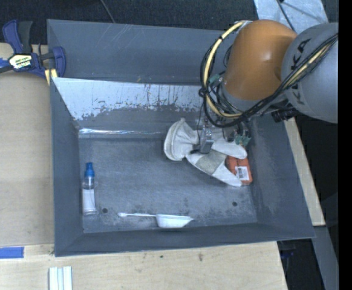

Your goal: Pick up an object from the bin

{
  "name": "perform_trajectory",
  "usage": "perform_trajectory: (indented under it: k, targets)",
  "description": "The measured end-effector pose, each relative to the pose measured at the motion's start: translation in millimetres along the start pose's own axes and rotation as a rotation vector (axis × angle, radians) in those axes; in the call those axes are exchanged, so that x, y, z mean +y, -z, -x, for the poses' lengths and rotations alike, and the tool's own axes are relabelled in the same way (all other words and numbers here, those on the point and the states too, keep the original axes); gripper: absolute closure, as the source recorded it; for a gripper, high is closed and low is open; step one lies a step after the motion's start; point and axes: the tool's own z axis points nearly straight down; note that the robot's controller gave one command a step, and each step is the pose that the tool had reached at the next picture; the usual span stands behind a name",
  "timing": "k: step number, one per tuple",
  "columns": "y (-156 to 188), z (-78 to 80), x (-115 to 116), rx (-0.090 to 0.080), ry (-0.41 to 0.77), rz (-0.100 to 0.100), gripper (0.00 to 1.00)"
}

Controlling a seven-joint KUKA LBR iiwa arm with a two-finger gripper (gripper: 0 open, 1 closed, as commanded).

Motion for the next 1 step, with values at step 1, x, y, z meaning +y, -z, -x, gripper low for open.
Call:
perform_trajectory:
  k: [1]
  targets:
    - [175.8,-51.3,-0.3,-0.008,0.204,0.000,1.00]
